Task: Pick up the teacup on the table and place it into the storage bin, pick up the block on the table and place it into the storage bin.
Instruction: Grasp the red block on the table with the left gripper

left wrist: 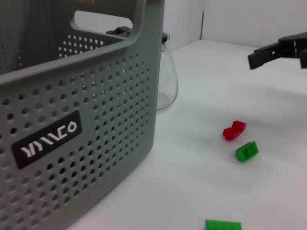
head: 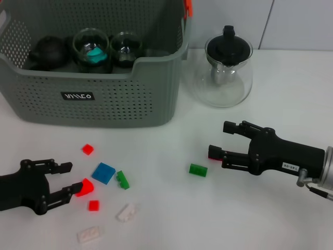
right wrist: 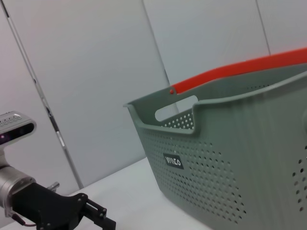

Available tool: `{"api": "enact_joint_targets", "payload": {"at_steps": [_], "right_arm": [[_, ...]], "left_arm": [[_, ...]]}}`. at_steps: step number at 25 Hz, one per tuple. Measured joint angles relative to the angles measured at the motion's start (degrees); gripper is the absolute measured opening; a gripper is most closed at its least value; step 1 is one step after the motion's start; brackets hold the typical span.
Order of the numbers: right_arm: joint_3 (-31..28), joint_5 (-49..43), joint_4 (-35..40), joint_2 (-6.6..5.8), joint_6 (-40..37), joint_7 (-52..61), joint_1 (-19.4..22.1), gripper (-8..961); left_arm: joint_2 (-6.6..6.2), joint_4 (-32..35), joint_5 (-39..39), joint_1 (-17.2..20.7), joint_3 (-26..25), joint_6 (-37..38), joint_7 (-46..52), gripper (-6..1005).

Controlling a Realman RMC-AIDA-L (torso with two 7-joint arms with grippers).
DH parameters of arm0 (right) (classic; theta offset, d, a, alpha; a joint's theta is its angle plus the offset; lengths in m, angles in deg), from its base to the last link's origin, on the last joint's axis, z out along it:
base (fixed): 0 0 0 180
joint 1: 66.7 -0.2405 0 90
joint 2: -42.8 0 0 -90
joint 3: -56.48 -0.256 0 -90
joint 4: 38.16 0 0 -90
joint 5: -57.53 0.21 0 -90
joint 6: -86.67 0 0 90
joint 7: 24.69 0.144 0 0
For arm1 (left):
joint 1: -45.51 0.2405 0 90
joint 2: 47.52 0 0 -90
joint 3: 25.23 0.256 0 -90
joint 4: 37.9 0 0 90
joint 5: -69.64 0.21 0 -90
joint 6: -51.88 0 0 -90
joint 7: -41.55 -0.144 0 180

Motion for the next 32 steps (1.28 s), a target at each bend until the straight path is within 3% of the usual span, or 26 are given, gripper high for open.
{"api": "enact_joint_targets", "payload": {"at_steps": [8,14,32], "right_arm": [[0.0,-0.2,0.0,0.14,0.0,0.0,0.1,944],[0.0,-0.2,0.0,0.14,0.0,0.0,0.2,944],[0.0,-0.2,0.0,0.14,0.0,0.0,0.5,944]], "left_arm": [[0.16,-4.5,-0.2,0.0,-0.2,-1.7,-5.7,514],[0.2,-8.3,-0.3,-0.4,-0.3,-4.6,-11.5,510],[0.17,-10.8,-1.2,-0.5,0.2,-9.8,-11.7,498]]}}
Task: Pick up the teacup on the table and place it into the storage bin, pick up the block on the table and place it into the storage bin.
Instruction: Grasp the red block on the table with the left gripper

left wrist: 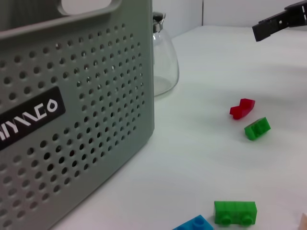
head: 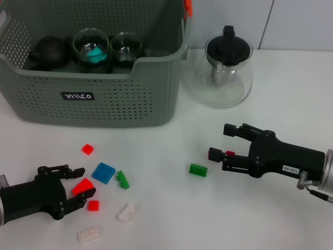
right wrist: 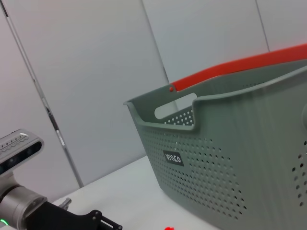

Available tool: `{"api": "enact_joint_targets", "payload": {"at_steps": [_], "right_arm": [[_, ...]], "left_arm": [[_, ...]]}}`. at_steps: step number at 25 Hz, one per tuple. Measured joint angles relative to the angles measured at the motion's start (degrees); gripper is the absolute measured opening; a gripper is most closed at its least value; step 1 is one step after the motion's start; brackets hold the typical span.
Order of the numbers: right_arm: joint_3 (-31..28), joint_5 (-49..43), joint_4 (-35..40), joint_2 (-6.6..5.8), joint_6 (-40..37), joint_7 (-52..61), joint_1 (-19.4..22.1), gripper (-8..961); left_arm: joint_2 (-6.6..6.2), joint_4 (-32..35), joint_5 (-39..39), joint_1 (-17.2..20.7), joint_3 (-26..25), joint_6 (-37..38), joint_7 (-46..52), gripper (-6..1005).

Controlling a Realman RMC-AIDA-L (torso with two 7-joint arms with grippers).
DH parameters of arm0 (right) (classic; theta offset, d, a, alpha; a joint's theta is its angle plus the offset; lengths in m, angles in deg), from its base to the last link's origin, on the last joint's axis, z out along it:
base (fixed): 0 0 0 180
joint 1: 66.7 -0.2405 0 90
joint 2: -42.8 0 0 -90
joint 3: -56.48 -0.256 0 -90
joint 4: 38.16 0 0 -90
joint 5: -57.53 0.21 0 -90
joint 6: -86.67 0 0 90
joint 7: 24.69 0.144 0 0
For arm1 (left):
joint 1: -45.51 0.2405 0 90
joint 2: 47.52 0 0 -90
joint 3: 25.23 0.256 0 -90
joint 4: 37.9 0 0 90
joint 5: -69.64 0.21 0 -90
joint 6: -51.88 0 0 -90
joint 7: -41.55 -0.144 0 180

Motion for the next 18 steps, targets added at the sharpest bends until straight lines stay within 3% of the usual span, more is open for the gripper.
{"api": "enact_joint_targets", "payload": {"at_steps": [11,18], "right_arm": [[0.1,0.0,0.0,-0.09,0.0,0.0,0.2,944],[0.1,-0.1,0.0,-0.09,-0.4,0.0,0.2,945]], "left_arm": [[0.05,-0.1,0.2,0.4,0.0,-0.6,0.0,490],[0.05,-0.2,0.1,0.4,-0.3,-0.6,0.0,422]]}}
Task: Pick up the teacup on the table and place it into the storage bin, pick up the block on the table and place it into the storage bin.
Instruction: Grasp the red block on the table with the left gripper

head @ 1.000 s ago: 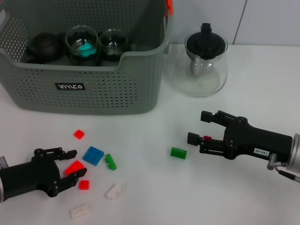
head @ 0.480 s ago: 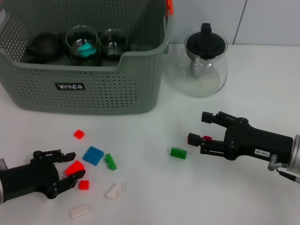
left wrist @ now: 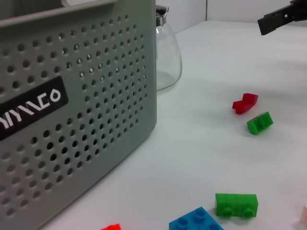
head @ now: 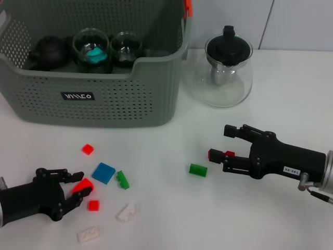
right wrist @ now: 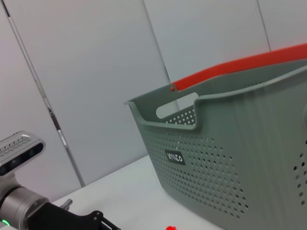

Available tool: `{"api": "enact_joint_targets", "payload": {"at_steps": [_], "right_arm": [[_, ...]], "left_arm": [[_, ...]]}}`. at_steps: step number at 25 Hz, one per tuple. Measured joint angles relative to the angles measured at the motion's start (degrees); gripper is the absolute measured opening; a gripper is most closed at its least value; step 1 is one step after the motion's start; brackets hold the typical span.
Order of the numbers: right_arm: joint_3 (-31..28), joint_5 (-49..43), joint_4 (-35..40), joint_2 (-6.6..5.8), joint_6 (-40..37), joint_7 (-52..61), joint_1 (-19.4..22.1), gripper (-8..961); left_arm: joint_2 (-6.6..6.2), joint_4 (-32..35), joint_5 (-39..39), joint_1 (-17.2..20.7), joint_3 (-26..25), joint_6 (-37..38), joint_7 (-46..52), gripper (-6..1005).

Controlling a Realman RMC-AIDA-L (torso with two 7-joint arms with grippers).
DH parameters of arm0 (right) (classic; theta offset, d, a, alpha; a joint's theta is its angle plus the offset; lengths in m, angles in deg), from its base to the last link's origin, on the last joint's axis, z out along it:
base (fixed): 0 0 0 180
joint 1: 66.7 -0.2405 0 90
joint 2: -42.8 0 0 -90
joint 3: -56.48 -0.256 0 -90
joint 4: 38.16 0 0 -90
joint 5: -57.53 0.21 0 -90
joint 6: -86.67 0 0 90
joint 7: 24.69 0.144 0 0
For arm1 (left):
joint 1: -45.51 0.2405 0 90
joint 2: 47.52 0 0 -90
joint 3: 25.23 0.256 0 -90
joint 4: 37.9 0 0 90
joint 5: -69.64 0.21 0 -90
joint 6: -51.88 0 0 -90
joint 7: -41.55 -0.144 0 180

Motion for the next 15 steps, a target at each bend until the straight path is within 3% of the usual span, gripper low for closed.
{"api": "enact_joint_targets", "payload": {"at_steps": [6,15], "right_arm": [[0.0,0.0,0.0,-0.02,0.0,0.0,0.0,945],[0.0,0.0,-0.1,-0.09,-0.2,0.0,0.0,945]], "left_arm": [[0.0,-0.4,-0.1,0.0,-0.1,0.0,0.1,328],[0.0,-0.8,0.2,-0.2,0.3,-0.8,0.2,309]]}}
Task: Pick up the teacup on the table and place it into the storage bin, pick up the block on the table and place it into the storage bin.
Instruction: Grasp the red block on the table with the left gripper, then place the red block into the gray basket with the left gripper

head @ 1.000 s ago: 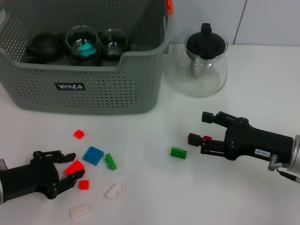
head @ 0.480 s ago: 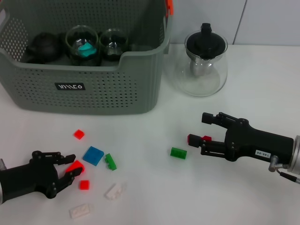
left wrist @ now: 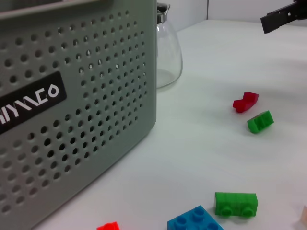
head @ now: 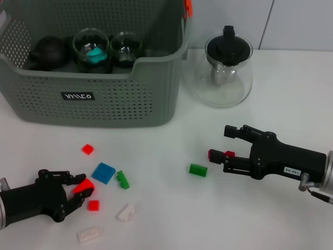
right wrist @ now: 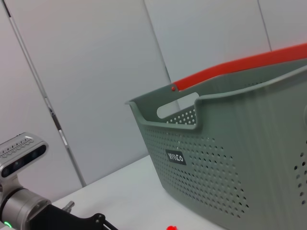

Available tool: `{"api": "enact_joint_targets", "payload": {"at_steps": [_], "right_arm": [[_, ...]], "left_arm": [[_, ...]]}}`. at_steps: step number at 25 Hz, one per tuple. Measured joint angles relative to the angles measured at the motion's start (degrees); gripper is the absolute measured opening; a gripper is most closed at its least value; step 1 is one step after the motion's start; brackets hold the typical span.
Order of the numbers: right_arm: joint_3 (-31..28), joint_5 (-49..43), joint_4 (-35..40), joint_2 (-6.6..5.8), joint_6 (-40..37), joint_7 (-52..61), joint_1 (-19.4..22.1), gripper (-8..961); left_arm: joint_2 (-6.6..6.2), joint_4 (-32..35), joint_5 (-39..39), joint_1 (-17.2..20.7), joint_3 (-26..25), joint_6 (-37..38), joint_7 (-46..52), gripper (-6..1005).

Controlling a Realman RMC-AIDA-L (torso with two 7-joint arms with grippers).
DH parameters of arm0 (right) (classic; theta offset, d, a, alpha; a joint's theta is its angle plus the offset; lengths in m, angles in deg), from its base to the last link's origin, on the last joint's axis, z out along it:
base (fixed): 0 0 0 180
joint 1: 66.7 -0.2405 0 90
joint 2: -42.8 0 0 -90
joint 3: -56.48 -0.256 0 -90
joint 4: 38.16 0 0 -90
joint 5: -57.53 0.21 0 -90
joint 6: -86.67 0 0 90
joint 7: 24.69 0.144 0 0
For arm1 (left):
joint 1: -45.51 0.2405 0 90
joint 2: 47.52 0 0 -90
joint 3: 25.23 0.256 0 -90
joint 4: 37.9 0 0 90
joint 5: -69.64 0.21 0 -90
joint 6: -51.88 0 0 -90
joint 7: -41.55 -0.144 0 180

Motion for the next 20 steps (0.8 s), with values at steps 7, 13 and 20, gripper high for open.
{"api": "enact_joint_targets", "payload": {"at_steps": [7,13,20], "right_arm": [[0.0,0.0,0.0,-0.01,0.0,0.1,0.0,944],[0.0,0.0,0.0,-0.08,0.0,0.2,-0.1,944],[0.0,0.0,0.0,-0.17,0.0,0.5,-0.2,944]], "left_arm": [[-0.1,0.6,0.8,-0.5,0.3,-0.5,3.2,257],[-0.2,1.5,0.8,-0.6,0.3,0.7,4.1,225],[-3.87,4.0,-2.0,-1.6,-5.1,18.2,8.8,225]]}}
